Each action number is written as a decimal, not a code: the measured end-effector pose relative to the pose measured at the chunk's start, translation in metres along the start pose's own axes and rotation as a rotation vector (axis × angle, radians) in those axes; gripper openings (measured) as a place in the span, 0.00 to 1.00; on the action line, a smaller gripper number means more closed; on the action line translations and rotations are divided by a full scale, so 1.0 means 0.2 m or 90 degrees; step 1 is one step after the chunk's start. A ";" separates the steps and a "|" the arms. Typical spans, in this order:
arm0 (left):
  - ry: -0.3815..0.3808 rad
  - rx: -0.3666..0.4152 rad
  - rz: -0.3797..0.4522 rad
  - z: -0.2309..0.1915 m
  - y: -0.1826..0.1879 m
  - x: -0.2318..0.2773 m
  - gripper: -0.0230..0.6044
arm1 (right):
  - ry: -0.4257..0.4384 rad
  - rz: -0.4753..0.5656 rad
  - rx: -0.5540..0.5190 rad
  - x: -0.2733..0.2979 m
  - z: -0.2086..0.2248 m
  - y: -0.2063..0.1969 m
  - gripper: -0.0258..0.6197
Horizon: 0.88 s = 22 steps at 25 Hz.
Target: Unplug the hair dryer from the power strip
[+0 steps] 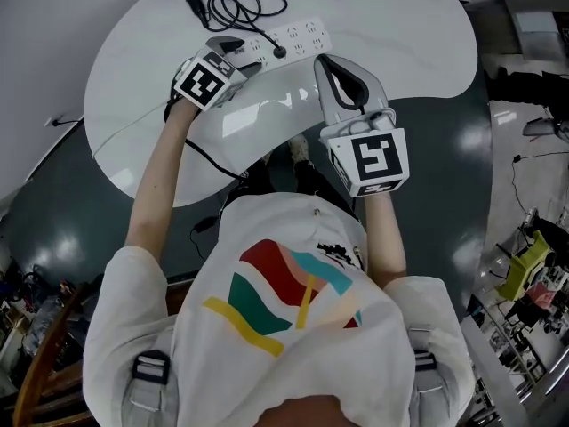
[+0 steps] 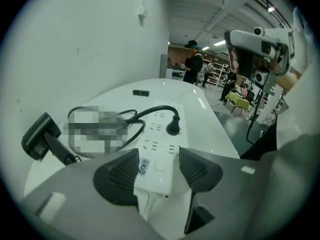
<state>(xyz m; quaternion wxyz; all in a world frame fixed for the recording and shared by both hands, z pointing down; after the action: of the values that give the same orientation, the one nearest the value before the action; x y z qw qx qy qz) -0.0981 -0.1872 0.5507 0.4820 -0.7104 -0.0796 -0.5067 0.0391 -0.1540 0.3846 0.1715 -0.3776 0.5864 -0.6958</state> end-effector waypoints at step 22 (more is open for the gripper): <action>-0.005 -0.001 -0.020 0.00 0.00 0.00 0.42 | 0.107 -0.159 -0.083 0.61 -0.09 -0.48 0.23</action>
<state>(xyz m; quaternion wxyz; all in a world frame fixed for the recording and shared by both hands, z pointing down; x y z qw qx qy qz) -0.0978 -0.1879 0.5510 0.4730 -0.7111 -0.0925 -0.5118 -0.0345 -0.2012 0.5136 0.0093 -0.3986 0.5912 -0.7010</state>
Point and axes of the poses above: the fingertips, and each gripper's own axes: x forward along the fingers, z to its right, y out of its top, the point moved 3 cm from there along -x, backward along the fingers, and after that the axes turned 2 degrees about x, right-handed, at the moved point
